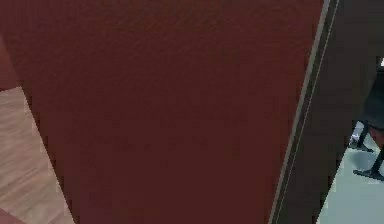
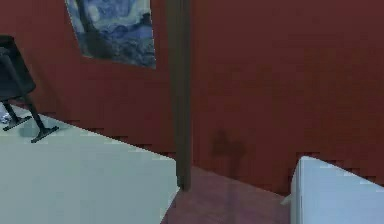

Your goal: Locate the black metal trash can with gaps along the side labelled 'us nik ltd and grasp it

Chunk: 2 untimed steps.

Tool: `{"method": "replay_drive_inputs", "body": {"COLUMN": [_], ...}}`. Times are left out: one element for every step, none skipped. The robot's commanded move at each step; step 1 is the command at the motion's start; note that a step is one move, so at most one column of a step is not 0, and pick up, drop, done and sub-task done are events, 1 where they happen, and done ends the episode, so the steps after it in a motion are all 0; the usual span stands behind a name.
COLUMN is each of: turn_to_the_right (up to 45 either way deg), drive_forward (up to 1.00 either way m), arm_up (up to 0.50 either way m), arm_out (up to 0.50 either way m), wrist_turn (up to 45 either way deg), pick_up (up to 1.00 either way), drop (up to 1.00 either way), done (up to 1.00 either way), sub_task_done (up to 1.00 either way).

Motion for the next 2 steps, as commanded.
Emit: {"method": "replay_drive_inputs", "body": {"turn_to_the_right": [24.0,45.0], "drive_forward": [0.00,0.00], "arm_up": [0.00,0.00], "arm_out": [0.00,0.00], "wrist_turn": [0.0,0.0], "pick_up": [0.00,0.00], "drop": [0.00,0.00], "done": [0.00,0.00], "sub_task_done": [0.00,0.00]}}
